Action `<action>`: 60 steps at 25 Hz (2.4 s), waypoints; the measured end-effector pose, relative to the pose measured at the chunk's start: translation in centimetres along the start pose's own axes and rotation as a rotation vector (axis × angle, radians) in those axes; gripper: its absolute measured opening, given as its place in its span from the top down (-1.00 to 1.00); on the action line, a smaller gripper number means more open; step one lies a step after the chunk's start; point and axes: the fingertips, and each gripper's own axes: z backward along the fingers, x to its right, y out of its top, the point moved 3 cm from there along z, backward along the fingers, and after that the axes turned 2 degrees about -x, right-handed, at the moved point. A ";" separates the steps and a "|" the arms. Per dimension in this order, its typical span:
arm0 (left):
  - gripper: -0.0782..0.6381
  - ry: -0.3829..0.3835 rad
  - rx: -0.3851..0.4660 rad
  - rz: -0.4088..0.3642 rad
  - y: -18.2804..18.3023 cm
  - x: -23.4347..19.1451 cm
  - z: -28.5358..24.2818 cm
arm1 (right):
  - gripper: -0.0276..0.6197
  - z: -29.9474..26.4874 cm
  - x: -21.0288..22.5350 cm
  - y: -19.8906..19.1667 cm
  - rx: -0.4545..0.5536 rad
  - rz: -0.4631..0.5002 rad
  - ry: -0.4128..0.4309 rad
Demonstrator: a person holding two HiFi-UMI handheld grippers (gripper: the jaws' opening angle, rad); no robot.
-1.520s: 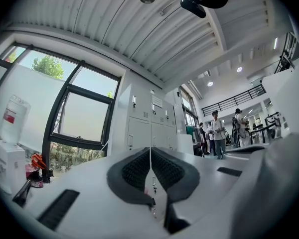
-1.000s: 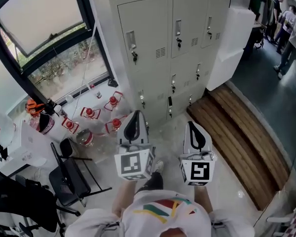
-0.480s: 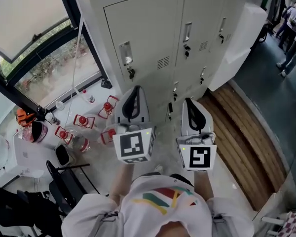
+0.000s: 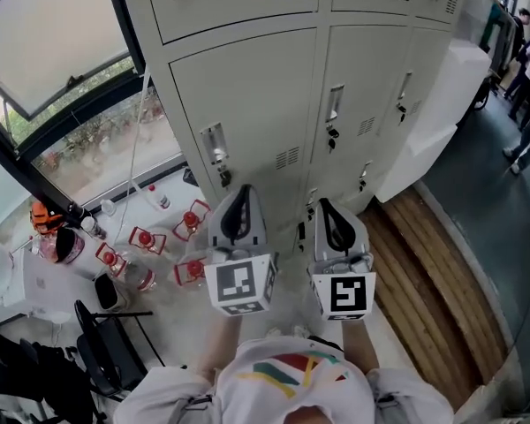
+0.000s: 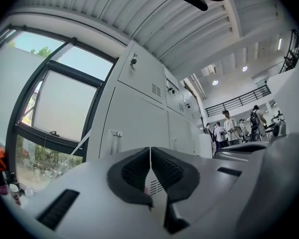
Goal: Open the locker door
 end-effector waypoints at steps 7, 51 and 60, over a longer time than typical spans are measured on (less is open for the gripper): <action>0.73 0.032 0.013 -0.033 0.8 1.2 -0.9 | 0.90 -0.6 2.4 -0.1 0.047 -0.044 0.025; 0.59 0.217 0.338 -0.321 33.1 -7.3 -3.4 | 0.48 -22.8 -4.0 42.4 0.331 0.038 0.464; 0.58 0.229 0.358 -0.323 33.1 -7.8 -2.5 | 0.49 -24.6 -4.5 41.7 0.257 -0.057 0.521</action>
